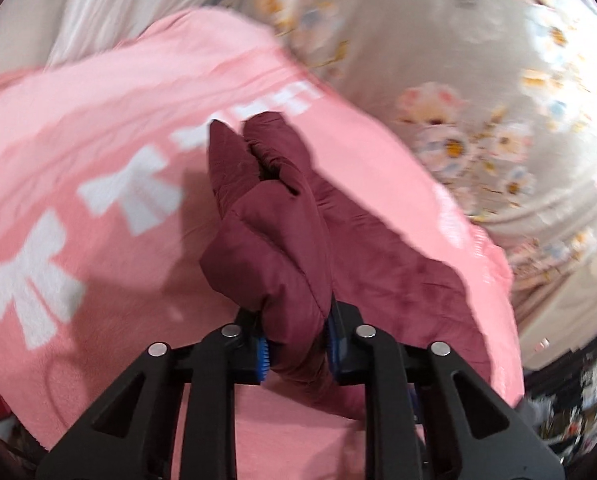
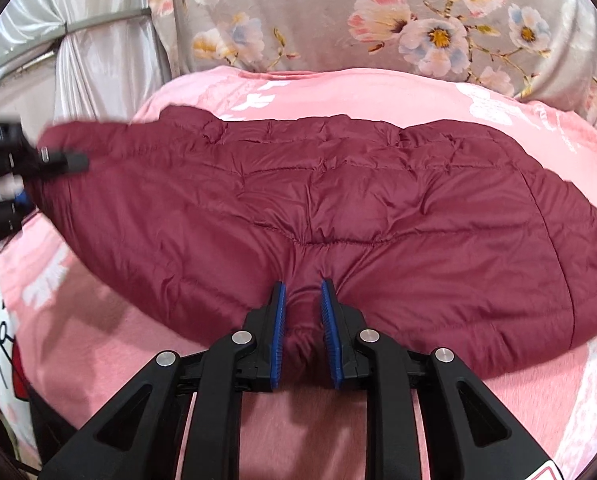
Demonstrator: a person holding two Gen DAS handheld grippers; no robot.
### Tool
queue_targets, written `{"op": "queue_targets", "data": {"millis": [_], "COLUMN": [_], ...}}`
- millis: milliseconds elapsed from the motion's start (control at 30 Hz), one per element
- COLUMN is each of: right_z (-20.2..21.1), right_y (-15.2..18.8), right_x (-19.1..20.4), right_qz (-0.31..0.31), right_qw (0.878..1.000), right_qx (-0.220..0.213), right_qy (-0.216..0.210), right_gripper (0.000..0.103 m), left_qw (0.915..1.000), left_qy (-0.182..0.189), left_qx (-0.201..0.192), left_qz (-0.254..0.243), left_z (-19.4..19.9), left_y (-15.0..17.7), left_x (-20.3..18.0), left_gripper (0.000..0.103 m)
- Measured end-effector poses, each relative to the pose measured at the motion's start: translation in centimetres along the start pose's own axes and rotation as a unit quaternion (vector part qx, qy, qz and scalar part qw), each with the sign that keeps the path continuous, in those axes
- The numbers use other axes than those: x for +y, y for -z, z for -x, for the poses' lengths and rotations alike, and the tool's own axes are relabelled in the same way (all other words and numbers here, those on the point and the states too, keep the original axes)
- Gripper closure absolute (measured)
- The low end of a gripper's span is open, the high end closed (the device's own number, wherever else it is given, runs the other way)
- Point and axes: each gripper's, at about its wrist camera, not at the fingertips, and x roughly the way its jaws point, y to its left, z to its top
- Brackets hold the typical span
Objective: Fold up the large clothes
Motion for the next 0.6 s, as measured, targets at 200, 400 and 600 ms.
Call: {"op": "queue_targets", "data": {"millis": [200,400,600], "right_z": [0.6,3.0,8.3], "right_y": [0.1,-0.2,2.1], "right_x": [-0.8,-4.1,-9.1], "right_qz": [-0.019,-0.07,-0.065], "right_qw": [1.0,0.996,0.997], "right_qx": [0.003,0.0,-0.033], "right_qy": [-0.018,-0.051,0.02], "right_gripper": [0.082,0.083,0.083], "left_qw": [0.9932,0.9781,0.9678], "left_qy": [0.038,0.078,0.092], "left_qx": [-0.018,-0.009,0.04], "left_qz": [-0.109,-0.193,-0.231], "left_z": [1.4,0.9,-3.0], "left_y": [0.3,2.2,5.6], "left_x": [-8.5,-16.7,-23.0], "left_gripper": [0.085,0.085,0.085]}}
